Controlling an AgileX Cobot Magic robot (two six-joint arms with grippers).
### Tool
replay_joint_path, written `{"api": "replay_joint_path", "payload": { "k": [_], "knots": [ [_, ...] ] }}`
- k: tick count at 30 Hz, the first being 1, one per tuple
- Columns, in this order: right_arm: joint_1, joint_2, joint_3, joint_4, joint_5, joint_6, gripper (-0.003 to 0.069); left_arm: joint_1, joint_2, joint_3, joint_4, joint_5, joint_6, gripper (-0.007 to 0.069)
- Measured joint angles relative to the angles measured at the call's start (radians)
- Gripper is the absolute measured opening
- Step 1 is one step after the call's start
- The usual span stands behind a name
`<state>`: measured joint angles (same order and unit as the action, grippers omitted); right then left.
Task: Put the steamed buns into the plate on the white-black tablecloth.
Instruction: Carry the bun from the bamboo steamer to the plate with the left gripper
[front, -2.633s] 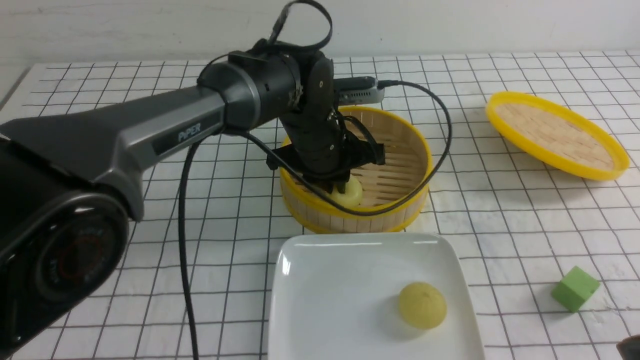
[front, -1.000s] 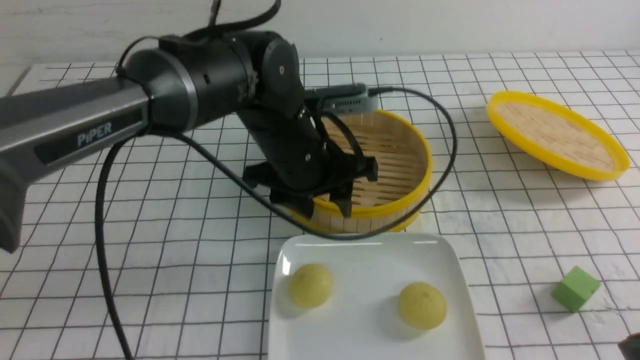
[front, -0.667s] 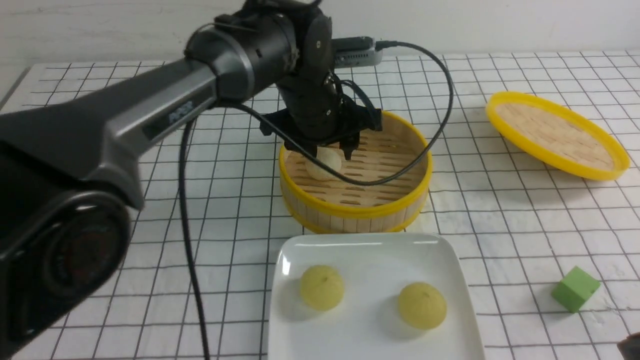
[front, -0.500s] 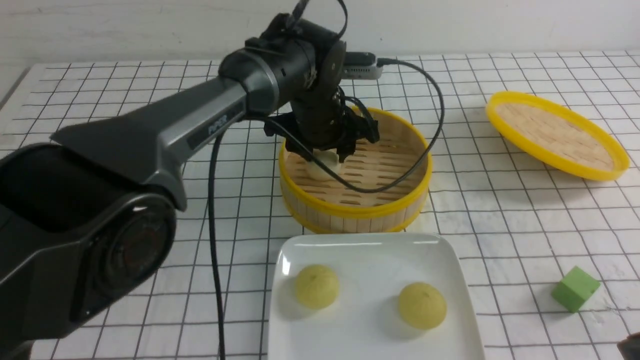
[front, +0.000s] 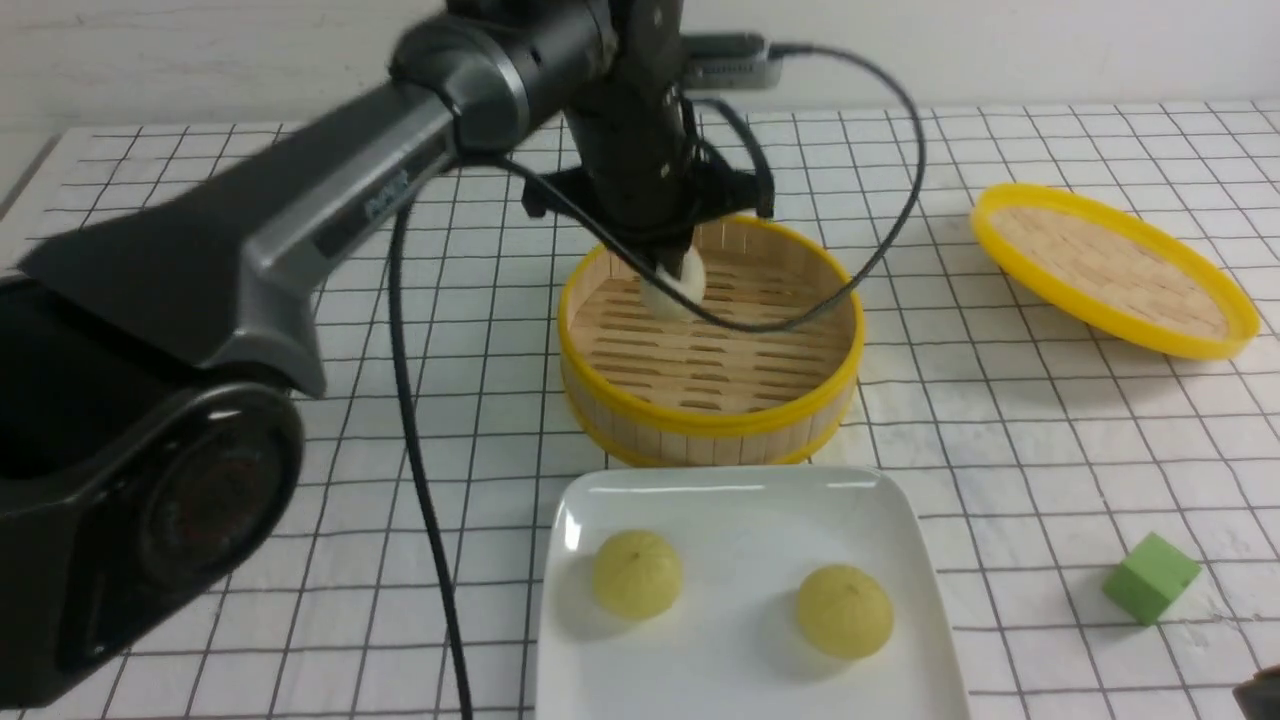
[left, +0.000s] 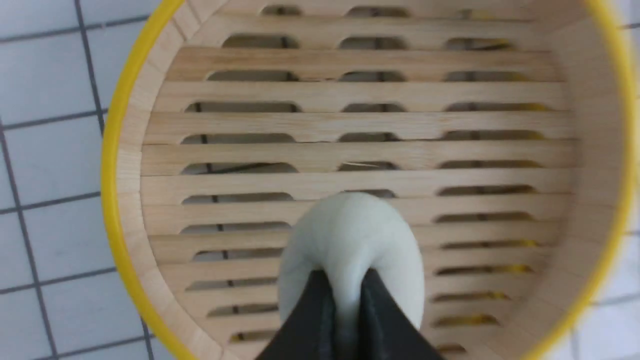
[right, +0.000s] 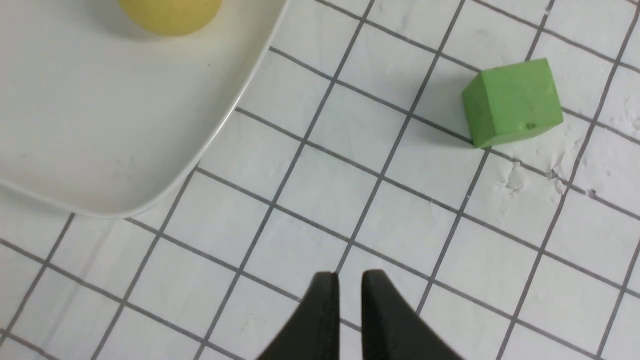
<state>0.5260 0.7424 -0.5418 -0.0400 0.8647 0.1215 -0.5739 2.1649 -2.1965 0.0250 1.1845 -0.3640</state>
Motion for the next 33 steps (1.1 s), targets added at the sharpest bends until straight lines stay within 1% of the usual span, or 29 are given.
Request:
{"api": "replay_joint_path", "payload": {
  "k": [3, 5, 6, 7, 8, 9, 12, 13, 15, 16, 17, 18, 20, 21, 22, 25, 26, 28, 29, 31, 33],
  "knots": [
    [0.000, 0.000, 0.000, 0.001, 0.000, 0.000, 0.0099, 0.000, -0.087, -0.017, -0.041, 0.040, 0.059, 0.0029],
    [0.000, -0.007, 0.000, 0.004, 0.002, 0.000, 0.0099, -0.009, -0.196, 0.055, -0.067, 0.051, 0.118, 0.0029],
    [0.000, -0.008, 0.000, 0.004, 0.002, 0.000, 0.0101, -0.010, -0.196, 0.064, -0.067, 0.051, 0.118, 0.0029],
    [0.000, -0.018, 0.000, 0.005, 0.002, 0.000, 0.0101, -0.025, -0.254, 0.141, -0.080, 0.052, 0.129, 0.0029],
    [0.000, -0.019, 0.000, 0.005, 0.002, 0.000, 0.0101, -0.027, -0.269, 0.166, -0.083, 0.052, 0.132, 0.0029],
    [0.000, -0.030, 0.000, 0.005, 0.003, 0.000, 0.0102, -0.050, -0.327, 0.283, -0.087, 0.052, 0.136, 0.0030],
    [0.000, -0.047, 0.000, 0.005, 0.003, 0.000, 0.0104, -0.119, -0.418, 0.523, -0.095, 0.052, 0.139, 0.0033],
    [0.000, -0.047, 0.000, 0.005, 0.003, 0.000, 0.0105, -0.129, -0.426, 0.569, -0.095, 0.052, 0.139, 0.0034],
    [0.000, -0.052, 0.000, 0.005, 0.003, 0.000, 0.0108, -0.189, -0.454, 0.721, -0.099, 0.052, 0.138, 0.0043],
    [0.000, -0.052, 0.000, 0.005, 0.003, 0.000, 0.0108, -0.199, -0.454, 0.734, -0.099, 0.051, 0.138, 0.0043],
    [0.000, -0.052, 0.000, 0.005, 0.003, 0.000, 0.0111, -0.239, -0.452, 0.824, -0.095, 0.031, 0.137, 0.0056],
    [0.000, -0.052, 0.000, 0.005, 0.003, 0.000, 0.0111, -0.259, -0.446, 0.869, -0.091, 0.000, 0.133, 0.0068],
    [0.000, -0.052, 0.000, 0.005, 0.003, 0.000, 0.0113, -0.280, -0.431, 0.924, -0.083, -0.066, 0.121, 0.0102],
    [0.000, -0.052, 0.000, 0.005, 0.003, 0.000, 0.0113, -0.285, -0.421, 0.944, -0.079, -0.097, 0.113, 0.0133],
    [0.000, -0.052, 0.000, 0.005, 0.003, 0.000, 0.0113, -0.286, -0.417, 0.945, -0.078, -0.103, 0.111, 0.0133],
    [0.000, -0.052, 0.000, 0.005, 0.004, 0.000, 0.0113, -0.287, -0.389, 0.956, -0.058, -0.167, 0.081, 0.0243],
    [0.000, -0.053, 0.000, 0.006, 0.008, 0.000, 0.0113, -0.288, -0.381, 0.956, -0.043, -0.180, 0.067, 0.0290],
    [0.000, -0.053, 0.000, 0.017, 0.019, 0.000, 0.0114, -0.288, -0.377, 0.956, -0.033, -0.187, 0.054, 0.0328],
    [0.000, -0.053, -0.004, 0.035, 0.048, 0.000, 0.0114, -0.288, -0.375, 0.956, -0.025, -0.194, 0.040, 0.0366],
    [0.000, -0.053, -0.011, 0.048, 0.069, 0.000, 0.0113, -0.288, -0.375, 0.956, -0.017, -0.197, 0.034, 0.0392],
    [0.000, -0.062, -0.046, 0.072, 0.142, 0.000, 0.0101, -0.288, -0.375, 0.941, -0.003, -0.192, 0.031, 0.0423]
  ]
}}
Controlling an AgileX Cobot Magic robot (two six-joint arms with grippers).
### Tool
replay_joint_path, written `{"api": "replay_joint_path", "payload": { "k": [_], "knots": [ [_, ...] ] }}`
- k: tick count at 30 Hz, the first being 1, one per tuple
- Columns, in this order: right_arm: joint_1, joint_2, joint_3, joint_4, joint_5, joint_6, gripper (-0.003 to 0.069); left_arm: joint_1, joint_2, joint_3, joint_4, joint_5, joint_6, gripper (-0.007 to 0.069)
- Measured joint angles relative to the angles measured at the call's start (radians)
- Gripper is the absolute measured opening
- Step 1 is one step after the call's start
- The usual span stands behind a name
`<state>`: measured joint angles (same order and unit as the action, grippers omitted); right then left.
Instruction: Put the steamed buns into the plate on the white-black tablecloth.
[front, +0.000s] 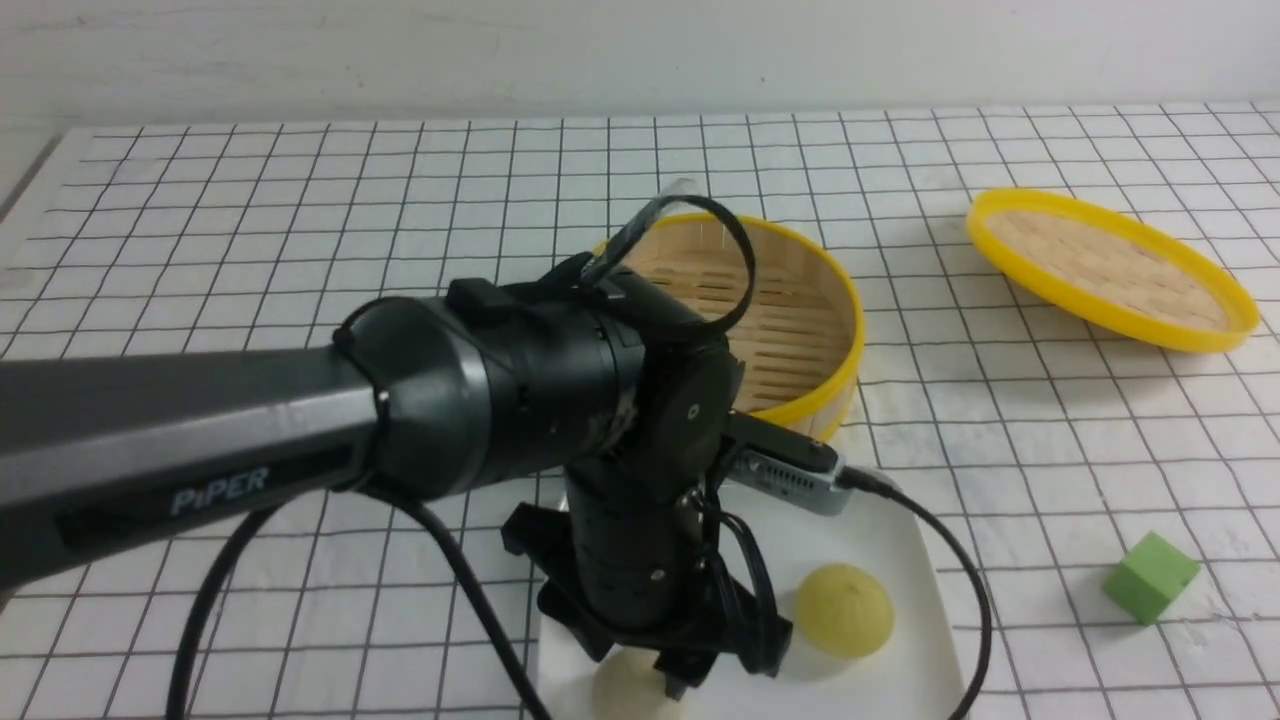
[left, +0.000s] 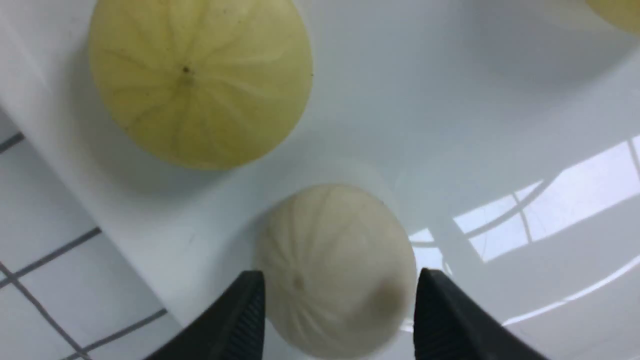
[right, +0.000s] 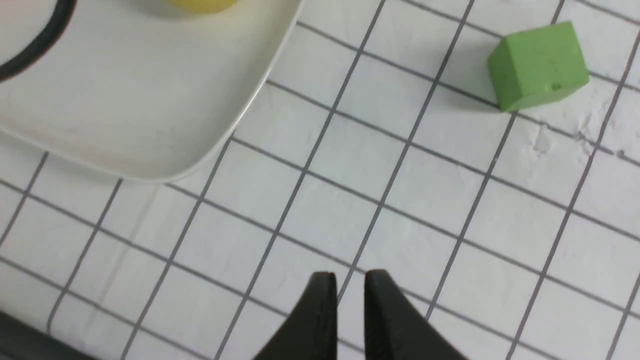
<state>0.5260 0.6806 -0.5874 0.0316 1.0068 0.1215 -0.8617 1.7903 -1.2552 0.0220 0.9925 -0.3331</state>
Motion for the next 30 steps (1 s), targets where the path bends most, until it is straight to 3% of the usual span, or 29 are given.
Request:
{"api": "replay_joint_path", "payload": {
  "k": [6, 10, 14, 15, 16, 17, 22, 27, 30],
  "knots": [
    [0.000, -0.133, -0.103, -0.009, 0.176, 0.000, 0.0018, 0.000, 0.000, -0.075, 0.030, 0.047, -0.002, 0.0432],
    [0.000, -0.287, -0.126, -0.050, 0.209, 0.020, -0.0015, 0.000, 0.000, -0.109, 0.036, 0.054, -0.002, 0.0431],
    [0.000, -0.428, -0.120, -0.082, 0.095, 0.098, -0.0015, 0.000, 0.000, -0.115, 0.038, 0.054, -0.002, 0.0428],
    [0.000, -0.491, -0.097, -0.085, -0.030, 0.132, -0.0015, 0.000, 0.000, -0.115, 0.038, 0.054, -0.002, 0.0421],
    [0.000, -0.505, -0.093, -0.085, -0.048, 0.135, -0.0015, 0.000, 0.000, -0.115, 0.039, 0.054, -0.002, 0.0420],
    [0.000, -0.556, -0.036, -0.086, -0.227, 0.146, -0.0015, 0.000, 0.000, -0.115, 0.039, 0.054, -0.002, 0.0411],
    [0.000, -0.590, 0.119, -0.128, -0.535, 0.061, -0.0015, 0.000, 0.000, -0.115, 0.039, 0.054, -0.002, 0.0377],
    [0.000, -0.590, 0.158, -0.088, -0.593, 0.010, -0.0015, 0.000, 0.000, -0.115, 0.039, 0.054, -0.002, 0.0342],
    [0.000, -0.590, 0.158, 0.020, -0.521, -0.050, -0.0015, 0.000, 0.000, -0.115, 0.039, 0.054, -0.002, 0.0304]
  ]
}}
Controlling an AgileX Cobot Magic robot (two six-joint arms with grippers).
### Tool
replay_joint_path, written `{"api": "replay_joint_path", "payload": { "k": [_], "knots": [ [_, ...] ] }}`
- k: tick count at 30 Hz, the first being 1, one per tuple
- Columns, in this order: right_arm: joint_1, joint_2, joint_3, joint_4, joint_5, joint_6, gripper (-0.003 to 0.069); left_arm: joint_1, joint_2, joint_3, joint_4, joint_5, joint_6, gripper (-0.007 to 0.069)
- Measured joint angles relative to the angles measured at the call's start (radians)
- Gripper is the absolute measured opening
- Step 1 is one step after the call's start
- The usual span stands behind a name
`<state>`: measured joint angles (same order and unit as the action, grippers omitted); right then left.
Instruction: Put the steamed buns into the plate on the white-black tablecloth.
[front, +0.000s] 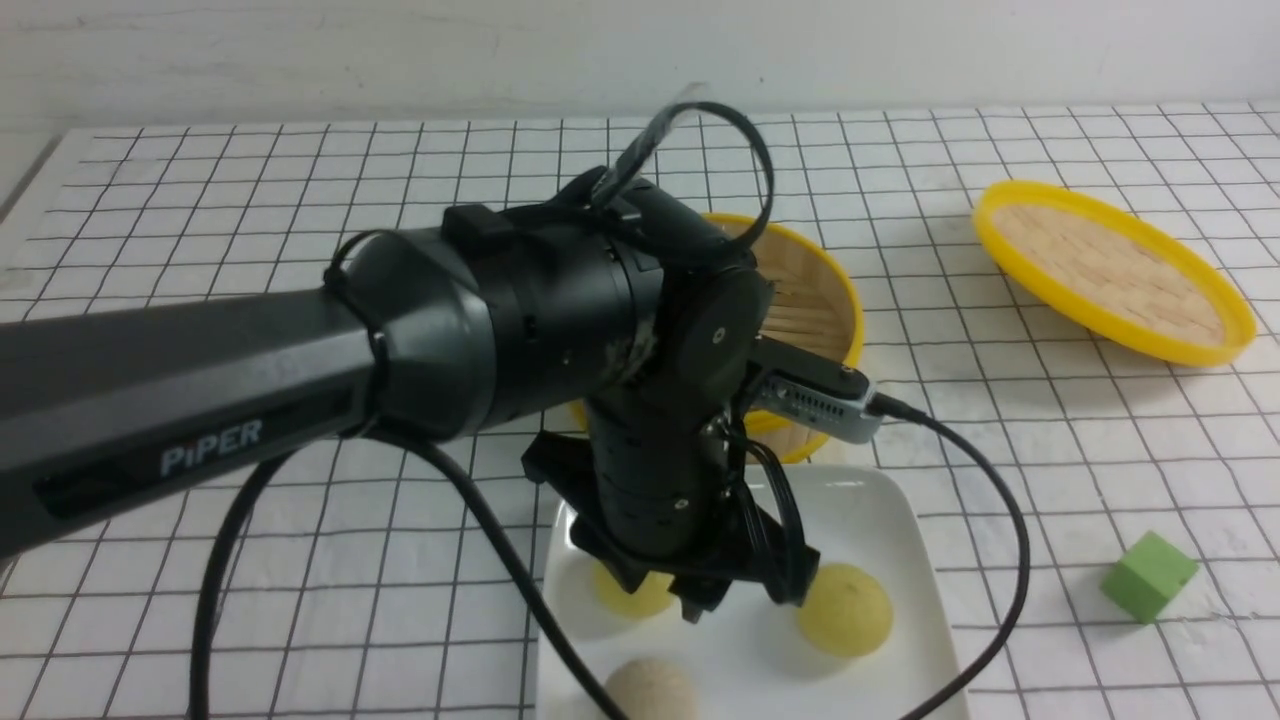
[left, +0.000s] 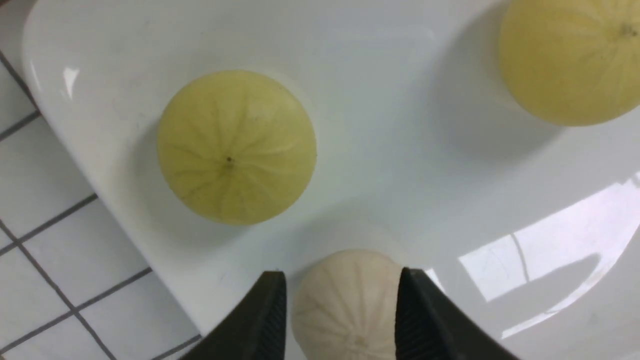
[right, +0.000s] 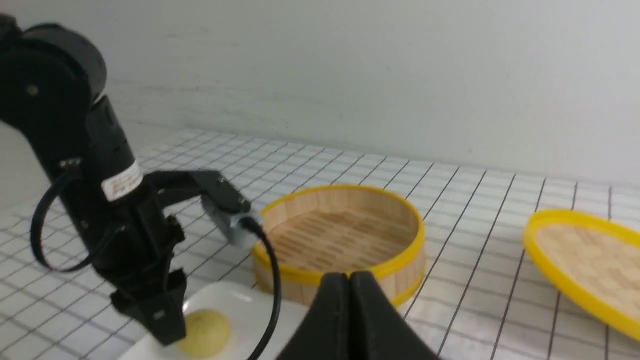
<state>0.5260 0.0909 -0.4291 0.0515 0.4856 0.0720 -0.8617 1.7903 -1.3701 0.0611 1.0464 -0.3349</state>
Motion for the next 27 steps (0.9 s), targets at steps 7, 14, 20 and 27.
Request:
{"api": "replay_joint_path", "payload": {
  "k": [7, 14, 20, 27],
  "knots": [
    [0.000, 0.000, 0.004, 0.075, 0.039, -0.072, -0.0014, 0.000, 0.000, 0.000, 0.000, 0.001, 0.000, 0.0237],
    [0.000, 0.000, 0.004, 0.082, 0.027, -0.072, -0.0010, 0.000, 0.000, -0.001, -0.001, 0.001, 0.000, 0.0179],
    [0.000, 0.000, 0.004, 0.082, 0.027, -0.072, -0.0008, 0.000, 0.002, -0.001, 0.000, 0.014, 0.000, 0.0033],
    [0.000, 0.000, 0.004, 0.082, 0.027, -0.072, -0.0005, 0.000, 0.002, -0.001, 0.009, 0.023, 0.000, 0.0002]
  ]
}}
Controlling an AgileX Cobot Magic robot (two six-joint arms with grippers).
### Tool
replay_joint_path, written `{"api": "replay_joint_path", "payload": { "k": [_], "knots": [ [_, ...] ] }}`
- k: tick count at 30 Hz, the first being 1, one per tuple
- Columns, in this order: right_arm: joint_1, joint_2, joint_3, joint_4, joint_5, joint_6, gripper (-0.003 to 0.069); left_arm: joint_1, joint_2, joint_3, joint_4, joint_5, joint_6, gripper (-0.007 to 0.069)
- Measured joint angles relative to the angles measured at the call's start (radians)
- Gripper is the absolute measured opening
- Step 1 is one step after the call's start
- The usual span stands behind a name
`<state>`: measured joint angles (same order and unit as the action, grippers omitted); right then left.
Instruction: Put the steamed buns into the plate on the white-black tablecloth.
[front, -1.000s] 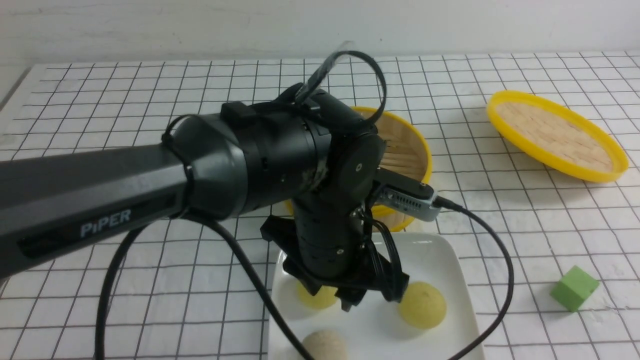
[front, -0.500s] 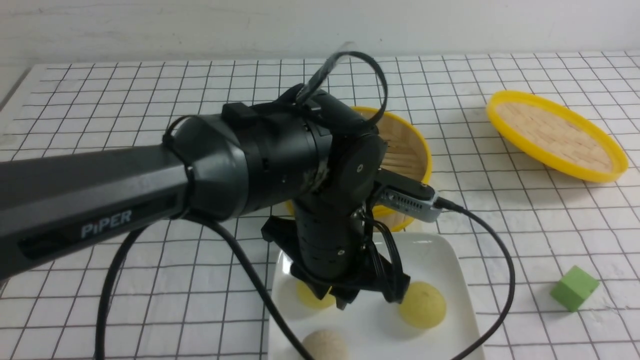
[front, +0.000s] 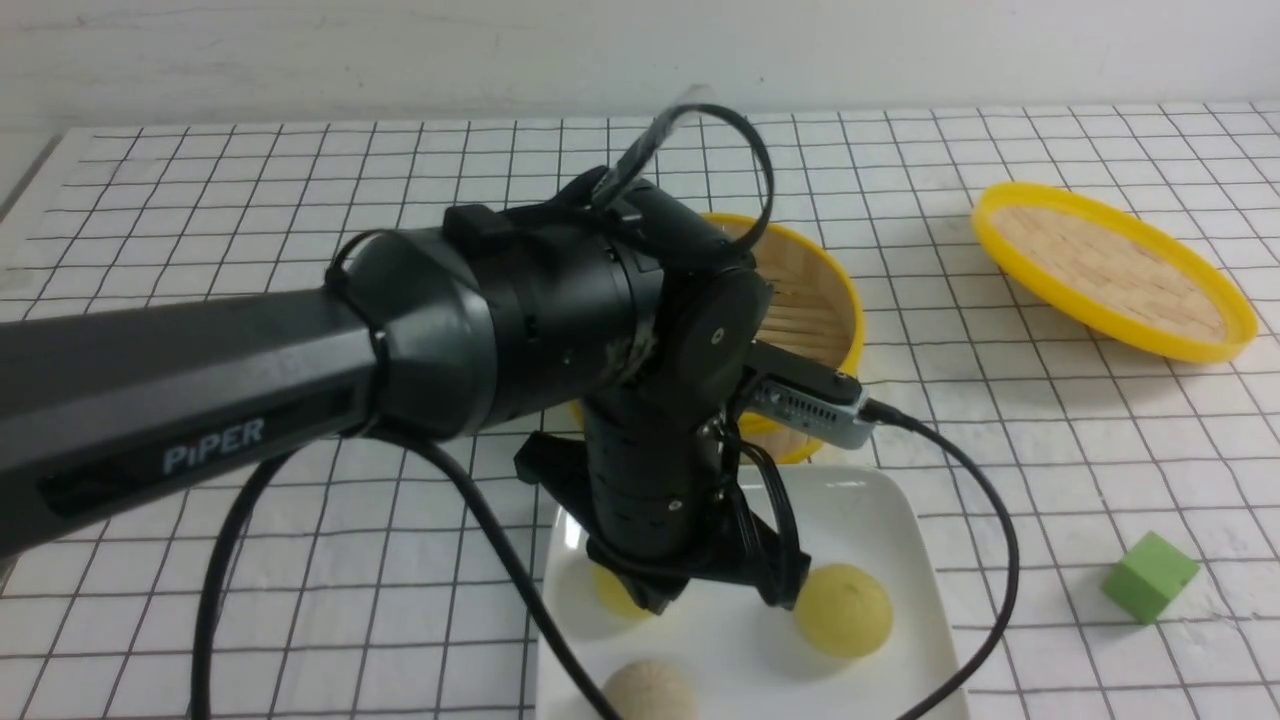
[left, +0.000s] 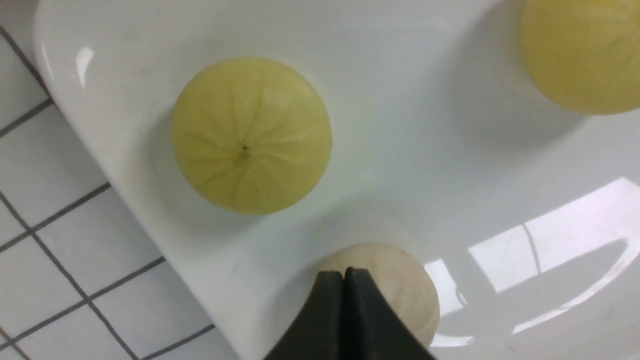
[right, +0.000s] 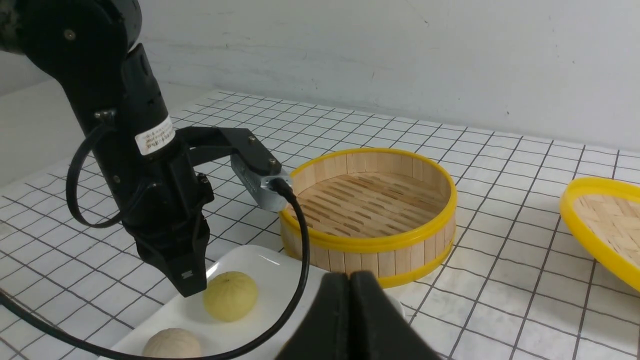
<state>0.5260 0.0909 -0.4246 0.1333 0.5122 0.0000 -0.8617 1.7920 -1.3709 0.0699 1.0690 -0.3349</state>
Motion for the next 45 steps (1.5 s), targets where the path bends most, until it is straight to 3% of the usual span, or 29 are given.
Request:
{"api": "replay_joint_path", "payload": {
  "k": [9, 21, 33, 36, 42, 45],
  "knots": [
    [-0.019, -0.014, 0.074, 0.003, -0.022, 0.000, 0.0000, 0.000, 0.000, 0.000, -0.013, 0.004, -0.008, 0.0002],
    [-0.405, -0.103, 0.376, -0.094, -0.026, 0.000, 0.0008, -0.048, -0.172, 0.000, 0.036, -0.023, -0.036, 0.0002],
    [-0.526, -0.103, 0.440, -0.105, -0.100, 0.000, 0.0019, -0.048, -0.506, 0.005, 0.256, 0.167, -0.048, 0.0002],
    [-0.529, -0.103, 0.440, -0.105, -0.101, 0.000, 0.0022, -0.048, -0.594, 0.049, 0.281, 0.167, -0.070, 0.0002],
    [-0.529, -0.103, 0.441, -0.105, -0.104, 0.000, 0.0028, -0.048, -0.902, 0.333, 0.284, 0.155, -0.161, 0.0002],
    [-0.529, -0.103, 0.441, -0.105, -0.104, 0.000, 0.0035, -0.048, -1.091, 0.550, 0.286, 0.000, -0.281, 0.0002]
  ]
}}
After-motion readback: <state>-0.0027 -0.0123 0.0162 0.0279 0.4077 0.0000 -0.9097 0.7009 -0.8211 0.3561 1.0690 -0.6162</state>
